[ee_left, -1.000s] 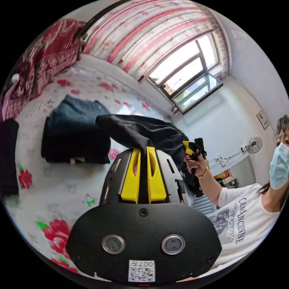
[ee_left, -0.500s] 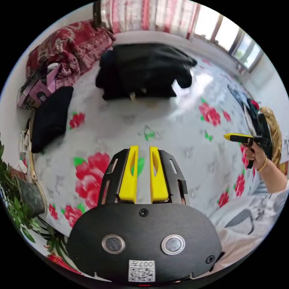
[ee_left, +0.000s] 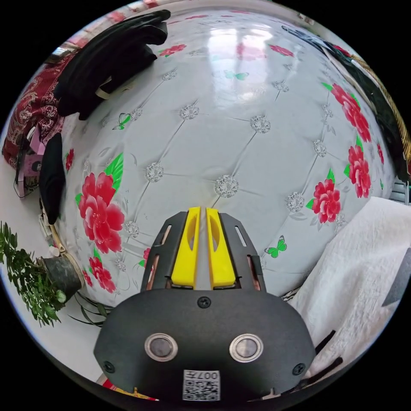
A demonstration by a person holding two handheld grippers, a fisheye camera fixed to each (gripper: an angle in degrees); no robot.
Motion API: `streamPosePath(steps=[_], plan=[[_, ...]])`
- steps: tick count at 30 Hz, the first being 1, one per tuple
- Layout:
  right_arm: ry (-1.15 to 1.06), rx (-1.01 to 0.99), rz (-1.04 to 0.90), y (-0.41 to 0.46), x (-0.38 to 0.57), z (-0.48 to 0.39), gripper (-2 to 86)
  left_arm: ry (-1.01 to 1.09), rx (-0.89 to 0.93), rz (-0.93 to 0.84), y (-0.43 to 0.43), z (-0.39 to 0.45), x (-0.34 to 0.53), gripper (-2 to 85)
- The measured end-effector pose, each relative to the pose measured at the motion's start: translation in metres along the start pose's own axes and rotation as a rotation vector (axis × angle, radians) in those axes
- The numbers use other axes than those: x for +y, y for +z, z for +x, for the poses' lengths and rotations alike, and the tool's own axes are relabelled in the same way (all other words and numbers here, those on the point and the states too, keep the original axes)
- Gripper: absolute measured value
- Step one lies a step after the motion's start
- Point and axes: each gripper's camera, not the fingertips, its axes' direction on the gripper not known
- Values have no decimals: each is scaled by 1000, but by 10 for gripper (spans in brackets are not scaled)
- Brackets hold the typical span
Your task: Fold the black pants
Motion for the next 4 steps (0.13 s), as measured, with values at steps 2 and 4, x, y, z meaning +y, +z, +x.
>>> streamPosePath(steps=[2, 4], plan=[[-35, -8, -95, 19, -13, 6, 138, -8, -33, 2, -1, 8, 0, -6], [-30, -43, -197, 41, -16, 10, 132, -12, -41, -24, -4, 16, 1, -9]])
